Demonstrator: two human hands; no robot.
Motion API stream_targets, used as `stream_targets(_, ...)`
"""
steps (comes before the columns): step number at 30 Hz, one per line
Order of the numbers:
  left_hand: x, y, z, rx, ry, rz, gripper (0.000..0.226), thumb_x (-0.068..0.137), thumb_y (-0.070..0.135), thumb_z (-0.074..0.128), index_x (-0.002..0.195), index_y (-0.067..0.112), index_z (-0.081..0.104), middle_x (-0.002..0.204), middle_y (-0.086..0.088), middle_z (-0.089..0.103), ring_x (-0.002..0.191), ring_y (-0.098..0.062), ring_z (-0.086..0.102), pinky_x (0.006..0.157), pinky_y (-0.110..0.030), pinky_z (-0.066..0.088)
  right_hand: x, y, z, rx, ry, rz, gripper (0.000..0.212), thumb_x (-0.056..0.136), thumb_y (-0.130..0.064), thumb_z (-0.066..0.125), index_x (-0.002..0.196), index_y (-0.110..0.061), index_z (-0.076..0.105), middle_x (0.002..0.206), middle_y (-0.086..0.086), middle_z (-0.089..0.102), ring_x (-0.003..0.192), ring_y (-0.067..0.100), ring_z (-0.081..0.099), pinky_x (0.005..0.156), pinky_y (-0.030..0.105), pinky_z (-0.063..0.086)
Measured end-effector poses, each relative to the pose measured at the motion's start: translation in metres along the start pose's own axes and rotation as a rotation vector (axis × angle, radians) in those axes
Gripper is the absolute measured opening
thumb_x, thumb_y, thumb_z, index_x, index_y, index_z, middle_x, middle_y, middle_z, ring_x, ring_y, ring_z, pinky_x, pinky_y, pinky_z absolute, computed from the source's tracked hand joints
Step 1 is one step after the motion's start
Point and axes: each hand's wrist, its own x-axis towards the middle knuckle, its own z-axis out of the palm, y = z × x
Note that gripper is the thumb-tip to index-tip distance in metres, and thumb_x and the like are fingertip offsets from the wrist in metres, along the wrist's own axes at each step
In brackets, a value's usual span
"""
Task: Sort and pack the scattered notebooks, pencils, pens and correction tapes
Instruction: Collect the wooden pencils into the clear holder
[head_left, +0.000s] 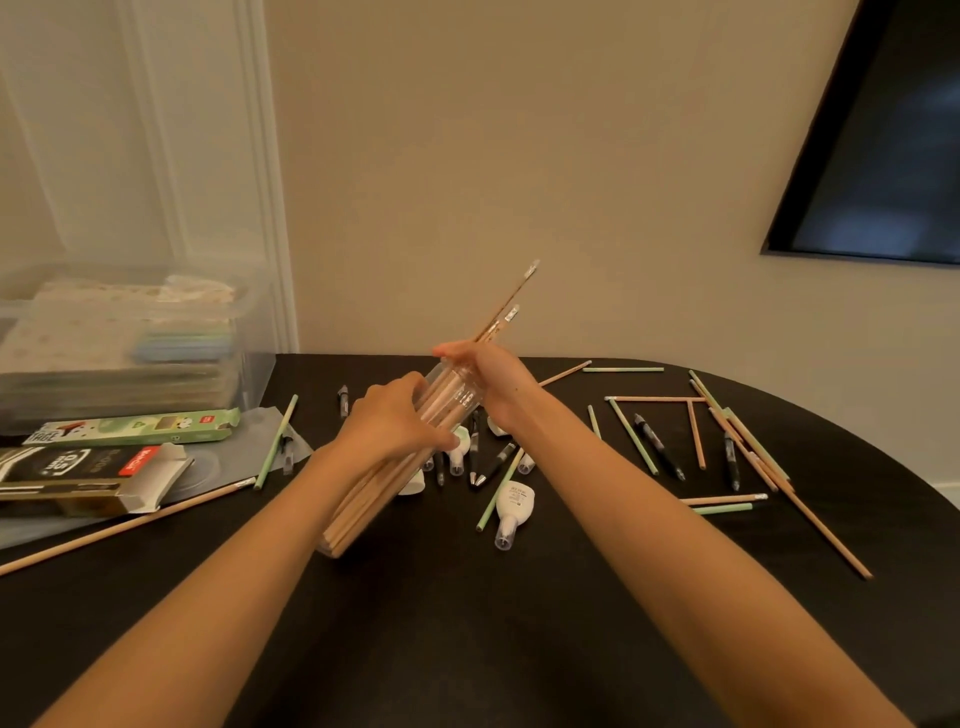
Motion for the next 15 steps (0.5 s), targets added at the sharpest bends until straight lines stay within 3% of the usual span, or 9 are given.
stream_targets(2, -0.001, 0.002, 0.0, -0.014, 0.004, 0.003, 0.074, 0.063, 0.048, 0.076, 0.125, 0.024, 0.043, 0.118, 0.0, 0.056, 0.089, -0.013, 0.048, 0.075, -0.03, 0.039, 0.0, -0.002, -0.001, -0.04, 0.008, 0.006, 0.012, 0.087, -0.016, 0.059, 0.097, -0.012, 0.065, 0.112, 0.009, 0.059, 0.108, 0.022, 0.054, 0.095, 0.036, 0.045)
stream_targets(5, -0.004, 0.005, -0.003, -0.032, 0.03, -0.001, 0.07, 0.064, 0.048, 0.075, 0.123, 0.024, 0.044, 0.119, 0.0, 0.054, 0.089, -0.014, 0.046, 0.075, -0.03, 0.039, -0.001, -0.004, -0.007, -0.009, 0.058, -0.022, 0.016, 0.089, -0.016, 0.056, 0.102, -0.009, 0.06, 0.097, 0.005, 0.058, 0.09, 0.016, 0.055, 0.082, 0.029, 0.046)
stream_targets(9, -0.008, 0.011, -0.005, -0.018, 0.056, -0.008, 0.069, 0.064, 0.049, 0.075, 0.12, 0.022, 0.046, 0.114, 0.0, 0.055, 0.087, -0.014, 0.047, 0.073, -0.03, 0.038, -0.006, 0.001, -0.018, -0.039, 0.019, -0.066, 0.03, 0.092, -0.021, 0.049, 0.116, -0.006, 0.062, 0.116, 0.012, 0.062, 0.106, 0.02, 0.054, 0.095, 0.036, 0.041)
stream_targets(15, -0.012, 0.028, 0.006, 0.037, 0.009, -0.025, 0.065, 0.065, 0.05, 0.074, 0.116, 0.023, 0.045, 0.118, -0.003, 0.053, 0.101, -0.022, 0.05, 0.074, -0.033, 0.039, -0.018, 0.005, -0.054, -0.013, 0.024, -0.1, 0.028, 0.098, -0.019, 0.039, 0.112, -0.006, 0.06, 0.116, 0.011, 0.062, 0.112, 0.022, 0.055, 0.102, 0.038, 0.041)
